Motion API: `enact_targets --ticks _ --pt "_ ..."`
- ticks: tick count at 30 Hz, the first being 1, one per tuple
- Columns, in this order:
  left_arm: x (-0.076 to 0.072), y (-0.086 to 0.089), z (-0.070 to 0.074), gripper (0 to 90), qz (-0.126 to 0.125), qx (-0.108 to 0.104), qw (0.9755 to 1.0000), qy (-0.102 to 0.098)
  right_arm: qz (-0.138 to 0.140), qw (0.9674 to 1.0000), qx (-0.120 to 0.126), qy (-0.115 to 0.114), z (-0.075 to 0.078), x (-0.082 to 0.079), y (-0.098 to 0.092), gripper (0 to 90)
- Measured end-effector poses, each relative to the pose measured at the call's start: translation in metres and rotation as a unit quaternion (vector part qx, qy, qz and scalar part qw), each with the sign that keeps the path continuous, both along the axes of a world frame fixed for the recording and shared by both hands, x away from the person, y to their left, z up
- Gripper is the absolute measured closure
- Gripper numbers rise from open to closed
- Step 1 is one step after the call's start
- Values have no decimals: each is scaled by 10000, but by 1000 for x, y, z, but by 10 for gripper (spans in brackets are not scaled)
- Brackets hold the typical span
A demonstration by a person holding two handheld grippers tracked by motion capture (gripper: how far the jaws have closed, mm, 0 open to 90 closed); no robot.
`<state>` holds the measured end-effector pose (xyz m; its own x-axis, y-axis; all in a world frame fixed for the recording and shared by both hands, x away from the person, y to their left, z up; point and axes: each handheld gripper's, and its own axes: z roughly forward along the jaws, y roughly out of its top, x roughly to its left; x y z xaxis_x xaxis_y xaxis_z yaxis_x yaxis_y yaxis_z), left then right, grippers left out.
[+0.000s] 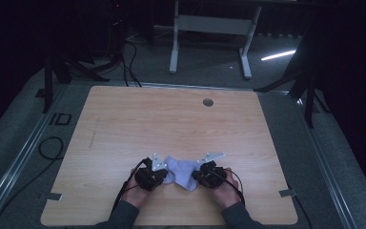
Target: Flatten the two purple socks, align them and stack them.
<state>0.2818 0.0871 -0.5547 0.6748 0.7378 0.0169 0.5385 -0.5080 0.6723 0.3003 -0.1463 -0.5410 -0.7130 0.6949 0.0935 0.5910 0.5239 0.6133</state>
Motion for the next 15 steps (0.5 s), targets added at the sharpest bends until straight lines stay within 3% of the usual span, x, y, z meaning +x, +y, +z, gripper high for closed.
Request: enact_targets --ticks 15 --pt "0 0 0 865 -3 -3 10000 0 -107 9991 -8 -410 33 10 -22 849"
